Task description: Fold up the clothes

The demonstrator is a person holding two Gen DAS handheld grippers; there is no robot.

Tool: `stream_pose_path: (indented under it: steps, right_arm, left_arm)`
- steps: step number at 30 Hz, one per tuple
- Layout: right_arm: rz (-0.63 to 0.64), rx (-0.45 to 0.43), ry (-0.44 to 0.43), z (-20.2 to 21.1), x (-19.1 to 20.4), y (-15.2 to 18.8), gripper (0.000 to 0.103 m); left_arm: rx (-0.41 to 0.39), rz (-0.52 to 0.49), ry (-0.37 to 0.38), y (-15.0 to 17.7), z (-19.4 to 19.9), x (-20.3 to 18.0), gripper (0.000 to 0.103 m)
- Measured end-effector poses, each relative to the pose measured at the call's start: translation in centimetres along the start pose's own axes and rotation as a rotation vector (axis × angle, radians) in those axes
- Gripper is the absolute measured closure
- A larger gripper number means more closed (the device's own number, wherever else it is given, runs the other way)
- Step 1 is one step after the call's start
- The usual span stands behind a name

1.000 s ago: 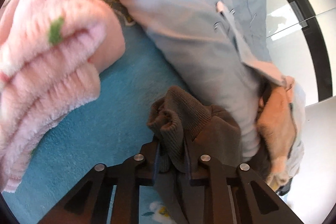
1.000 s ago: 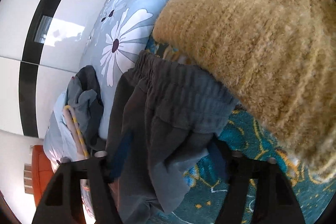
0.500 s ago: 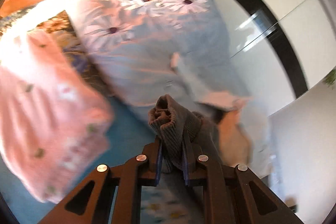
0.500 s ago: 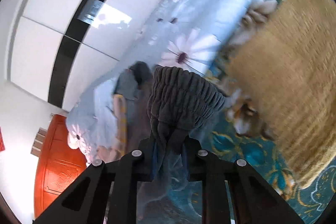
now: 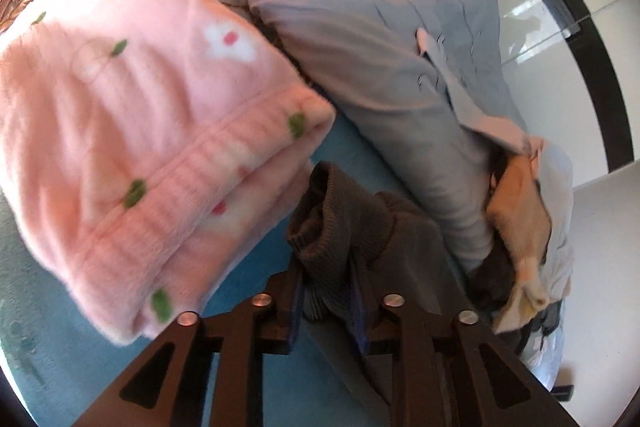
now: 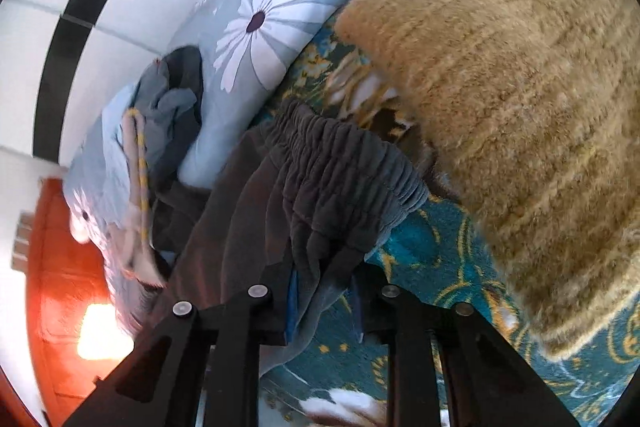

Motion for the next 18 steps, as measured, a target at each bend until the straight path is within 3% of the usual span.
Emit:
stream_pose_path:
  steps: [4, 12, 14, 18]
  right_arm:
    - [0.051, -0.027, 0.017, 1.9, 0.2, 0.6, 0.067]
    - [0.162, -0.081, 0.043, 5.3, 1.0, 1.6, 0.064]
    - [0.195, -0.066, 0.015, 4.4, 2.5, 1.6, 0.064]
    - [0.238, 0.018, -0.044, 1.7, 4.4, 1.7, 0.064]
  left_arm:
    - [0.057, -0.028, -0.006, 1.7, 1.7, -0.2, 0.063]
    - [0.115, -0.403, 0.024, 5.4, 5.3, -10.2, 0.06]
    - [0.151, -0.539, 0.096, 7.0, 4.9, -15.3, 0.053]
    - [0.283, -0.826, 0.315, 13.6, 2.6, -26.7, 0.049]
Point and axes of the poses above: each gripper's, at about its wrist camera, not at the fingertips, and z roughly against the way its jaws point, x to its left, y to its underside, the point moved 2 cm from there along -z, roughly the way its jaws point, and after that the axes turned 14 degrees about -z, right-handed, at the moved point
